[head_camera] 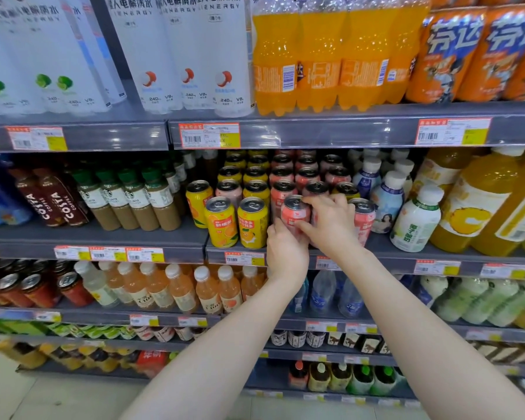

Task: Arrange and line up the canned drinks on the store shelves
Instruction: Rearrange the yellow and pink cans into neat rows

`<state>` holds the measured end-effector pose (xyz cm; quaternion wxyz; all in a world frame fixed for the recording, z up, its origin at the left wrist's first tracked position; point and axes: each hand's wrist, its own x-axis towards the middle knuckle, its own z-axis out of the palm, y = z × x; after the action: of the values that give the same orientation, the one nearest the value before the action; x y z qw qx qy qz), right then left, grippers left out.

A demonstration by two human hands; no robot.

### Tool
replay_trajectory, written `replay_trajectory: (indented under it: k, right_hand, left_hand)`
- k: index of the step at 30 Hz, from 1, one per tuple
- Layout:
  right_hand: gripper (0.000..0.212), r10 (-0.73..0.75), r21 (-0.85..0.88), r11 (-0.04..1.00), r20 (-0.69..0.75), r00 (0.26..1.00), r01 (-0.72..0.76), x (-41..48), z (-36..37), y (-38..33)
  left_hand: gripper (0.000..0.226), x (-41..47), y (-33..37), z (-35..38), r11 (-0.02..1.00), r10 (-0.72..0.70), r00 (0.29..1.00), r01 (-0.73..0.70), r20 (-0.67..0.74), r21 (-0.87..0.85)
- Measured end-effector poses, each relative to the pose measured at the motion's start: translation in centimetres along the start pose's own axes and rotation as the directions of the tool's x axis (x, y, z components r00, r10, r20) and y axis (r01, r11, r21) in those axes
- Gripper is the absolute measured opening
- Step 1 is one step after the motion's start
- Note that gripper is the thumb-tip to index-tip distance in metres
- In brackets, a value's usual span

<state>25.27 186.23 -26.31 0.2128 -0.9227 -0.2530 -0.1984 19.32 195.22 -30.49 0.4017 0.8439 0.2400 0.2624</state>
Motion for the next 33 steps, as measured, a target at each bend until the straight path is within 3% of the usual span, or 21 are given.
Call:
replay_trajectory:
  k: [8,13,17,21,24,33]
  right_hand:
    - [0.051,0.02,0.014,1.0,-0.048,0.999,-0.019,-0.5,0.1,-0.7]
    - [0.049,0.04,0.014,0.999,-0.075,0.996,-0.039,-0.2,0.2,-1.2]
    - [0.051,0.042,-0.001,0.999,-0.08,0.996,-0.042,0.2,0.2,-1.8]
    - [0.052,0.063,-0.013,0.998,-0.058,0.996,-0.063,0.6,0.1,-2.0]
    - [0.054,0.072,-0.038,0.997,-0.042,0.997,-0.073,0.8,0.3,-2.0]
    - [0.055,0.096,-0.021,0.995,-0.039,0.995,-0.097,0.7,0.3,-2.2]
  left_hand:
    - [0.048,-0.6,-1.2,-2.0,0.986,0.151,0.987,-0.155,-0.054,-0.069]
    - [0.042,0.3,-2.4,-5.9,0.935,0.354,0.93,-0.355,-0.097,0.007]
    - [0.031,2.5,-3.2,-9.3,0.897,0.441,0.875,-0.436,-0.2,0.069]
    - [0.029,5.9,-3.8,-12.1,0.95,0.304,0.913,-0.27,-0.272,0.155]
    - [0.04,8.3,-3.9,-13.3,0.97,0.167,0.971,-0.131,-0.171,0.206]
    - [0.064,13.2,-4.3,-14.7,0.978,0.071,0.995,-0.083,0.067,0.19]
